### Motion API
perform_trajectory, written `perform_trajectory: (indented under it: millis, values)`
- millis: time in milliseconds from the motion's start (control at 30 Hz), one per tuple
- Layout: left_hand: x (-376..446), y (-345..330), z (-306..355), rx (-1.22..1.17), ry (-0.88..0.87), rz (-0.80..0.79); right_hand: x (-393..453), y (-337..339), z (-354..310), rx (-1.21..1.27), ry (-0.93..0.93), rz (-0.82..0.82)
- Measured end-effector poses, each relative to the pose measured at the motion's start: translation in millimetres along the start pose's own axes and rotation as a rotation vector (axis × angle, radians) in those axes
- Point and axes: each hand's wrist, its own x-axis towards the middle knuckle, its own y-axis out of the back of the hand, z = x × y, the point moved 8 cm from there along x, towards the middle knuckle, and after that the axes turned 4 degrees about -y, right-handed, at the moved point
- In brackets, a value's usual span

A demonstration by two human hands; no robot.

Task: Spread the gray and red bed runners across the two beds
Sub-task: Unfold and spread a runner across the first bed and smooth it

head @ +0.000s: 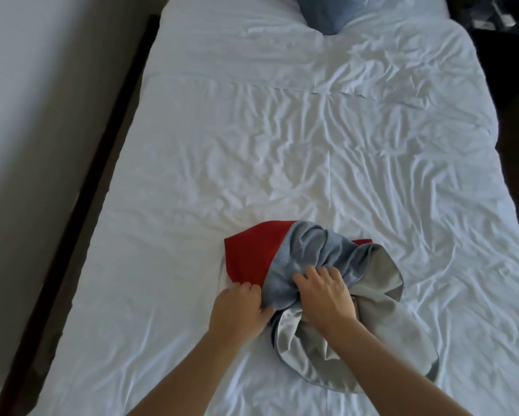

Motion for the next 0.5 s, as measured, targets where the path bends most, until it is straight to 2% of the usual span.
perform_trajectory:
  millis: [167, 300, 500]
  values:
    - [-16, -54, 34, -0.058, 0.035, -0.134, 0, -2, 3, -0.024, -0.029, 0.012]
    - [-15, -62, 34, -0.049, 0.136, -0.107, -5, -5, 4, -0.094, 0.054, -0.004]
    - [-16, -27, 21, 0.023, 0.109, -0.055, -8, 3, 17, -0.241, 0.058, -0.005]
